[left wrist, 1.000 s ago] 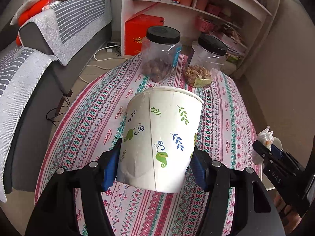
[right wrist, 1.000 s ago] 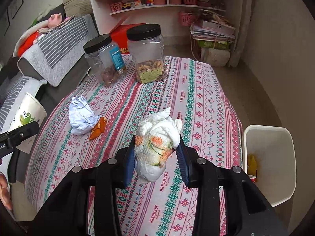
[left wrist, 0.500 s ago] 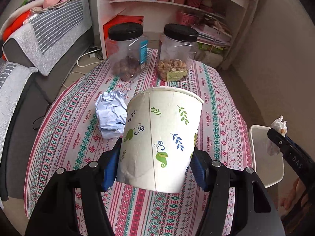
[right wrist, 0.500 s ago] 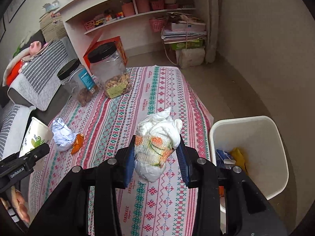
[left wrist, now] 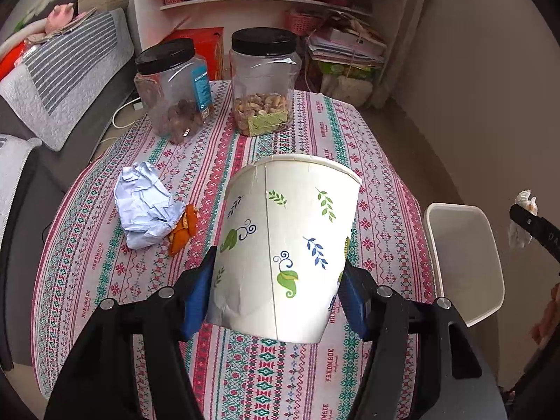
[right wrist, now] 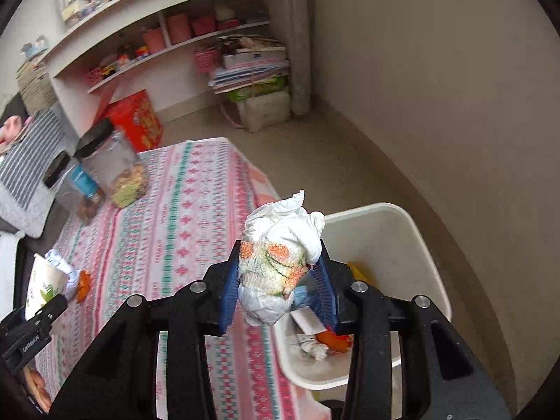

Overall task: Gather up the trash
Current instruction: 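Carry the white tissue to the bin and open the right tool, then lower the paper cup into the bin and open the left tool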

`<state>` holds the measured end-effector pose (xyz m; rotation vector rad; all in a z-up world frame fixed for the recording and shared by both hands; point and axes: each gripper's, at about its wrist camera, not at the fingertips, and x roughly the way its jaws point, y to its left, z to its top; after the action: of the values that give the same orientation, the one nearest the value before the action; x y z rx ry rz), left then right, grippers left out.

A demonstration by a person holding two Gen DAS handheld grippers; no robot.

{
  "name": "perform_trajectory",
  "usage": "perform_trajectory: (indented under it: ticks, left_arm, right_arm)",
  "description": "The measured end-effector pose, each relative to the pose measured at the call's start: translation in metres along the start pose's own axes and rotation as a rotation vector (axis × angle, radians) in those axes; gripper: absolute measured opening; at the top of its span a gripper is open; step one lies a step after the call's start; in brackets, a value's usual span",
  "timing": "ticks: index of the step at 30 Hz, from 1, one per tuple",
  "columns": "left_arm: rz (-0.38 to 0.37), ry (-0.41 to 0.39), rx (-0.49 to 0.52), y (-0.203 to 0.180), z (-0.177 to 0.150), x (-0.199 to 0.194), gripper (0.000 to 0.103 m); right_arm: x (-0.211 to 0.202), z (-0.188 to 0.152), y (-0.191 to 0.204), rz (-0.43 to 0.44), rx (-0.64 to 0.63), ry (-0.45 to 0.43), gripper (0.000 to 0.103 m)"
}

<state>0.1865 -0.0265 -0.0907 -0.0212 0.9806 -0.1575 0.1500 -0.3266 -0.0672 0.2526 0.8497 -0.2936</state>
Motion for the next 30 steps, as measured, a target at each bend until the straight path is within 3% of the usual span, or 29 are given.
perform_trajectory:
  ticks: [3, 5, 7, 10, 17, 26, 28, 30]
  left_arm:
    - [-0.013, -0.002, 0.011, -0.011, 0.001, 0.002, 0.062]
    - [-0.019, -0.001, 0.02, -0.019, 0.001, 0.004, 0.062]
    - [-0.03, 0.004, 0.03, -0.029, -0.001, 0.007, 0.062]
    - [-0.055, 0.013, 0.051, -0.045, -0.003, 0.011, 0.062]
    - [-0.125, 0.02, 0.118, -0.09, -0.009, 0.019, 0.062]
    - [-0.224, 0.051, 0.184, -0.176, -0.019, 0.027, 0.062]
    - [-0.277, 0.06, 0.182, -0.195, -0.016, 0.025, 0.063]
    - [-0.392, 0.103, 0.171, -0.213, -0.014, 0.027, 0.065]
  right_arm:
    - [0.001, 0.004, -0.022, -0.052, 0.053, -0.001, 0.041]
    - [0.0, 0.006, -0.035, -0.084, 0.082, -0.006, 0.049]
    - [-0.004, 0.007, -0.047, -0.111, 0.114, -0.022, 0.068]
    - [-0.014, 0.009, -0.064, -0.141, 0.153, -0.054, 0.076]
    - [-0.043, 0.017, -0.097, -0.131, 0.238, -0.131, 0.087]
    - [-0.074, 0.025, -0.123, -0.147, 0.323, -0.243, 0.089]
    - [-0.081, 0.024, -0.129, -0.156, 0.352, -0.274, 0.09]
    - [-0.09, 0.023, -0.134, -0.174, 0.382, -0.315, 0.091]
